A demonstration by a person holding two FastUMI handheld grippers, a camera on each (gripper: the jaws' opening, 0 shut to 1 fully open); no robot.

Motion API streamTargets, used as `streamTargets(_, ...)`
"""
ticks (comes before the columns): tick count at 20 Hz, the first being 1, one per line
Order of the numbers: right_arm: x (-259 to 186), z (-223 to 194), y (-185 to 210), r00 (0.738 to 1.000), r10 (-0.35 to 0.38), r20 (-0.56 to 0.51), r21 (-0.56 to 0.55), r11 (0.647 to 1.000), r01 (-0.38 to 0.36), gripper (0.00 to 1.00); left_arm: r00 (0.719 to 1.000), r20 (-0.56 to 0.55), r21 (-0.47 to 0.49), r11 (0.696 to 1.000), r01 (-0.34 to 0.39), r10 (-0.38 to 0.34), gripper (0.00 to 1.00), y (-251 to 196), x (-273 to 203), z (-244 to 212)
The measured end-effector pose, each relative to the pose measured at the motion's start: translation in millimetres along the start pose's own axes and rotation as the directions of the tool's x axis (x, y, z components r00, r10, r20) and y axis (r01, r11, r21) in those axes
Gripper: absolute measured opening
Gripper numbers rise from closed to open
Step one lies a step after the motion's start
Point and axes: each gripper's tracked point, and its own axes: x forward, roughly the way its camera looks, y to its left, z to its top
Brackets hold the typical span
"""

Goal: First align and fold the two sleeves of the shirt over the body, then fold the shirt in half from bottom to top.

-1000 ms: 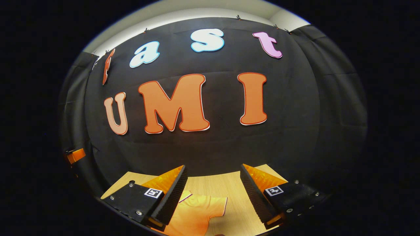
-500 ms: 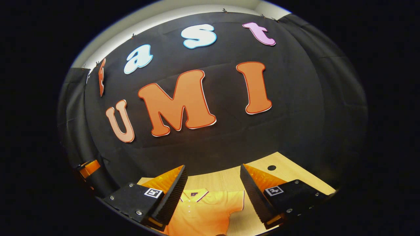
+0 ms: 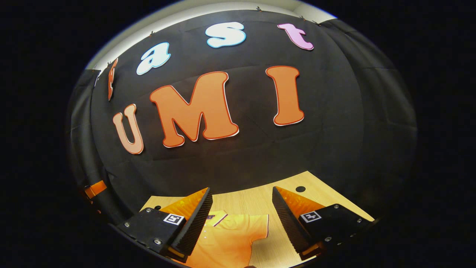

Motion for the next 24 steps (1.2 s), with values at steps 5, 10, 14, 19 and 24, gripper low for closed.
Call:
streamTargets(5,31,-37,-14,0.986,-0.044,-0.160,-0.016,0.999,0.042,0.98,1.000,-0.004,0.000,1.000,-0.015,0.015,0.98,10,0,-4)
streamTargets(10,69,-83,-28,0.929,-0.067,-0.364,-0.053,0.997,0.052,0.98,0.998,-0.039,0.017,0.999,-0.046,0.047,0.98,33,-5,-24)
streamTargets(14,104,-140,-42,0.820,-0.080,-0.566,-0.068,0.996,0.050,0.98,0.996,-0.058,0.007,0.998,-0.069,0.069,0.98,52,-10,-38)
streamTargets(19,140,-226,-58,0.638,-0.126,-0.760,-0.117,0.992,0.055,0.99,0.993,-0.085,0.018,0.997,-0.079,0.081,0.98,69,-11,-53)
streamTargets(24,173,-281,-76,0.518,-0.166,-0.839,-0.133,0.986,0.099,0.99,0.987,-0.127,0.088,0.993,-0.084,0.095,0.98,73,-5,-77)
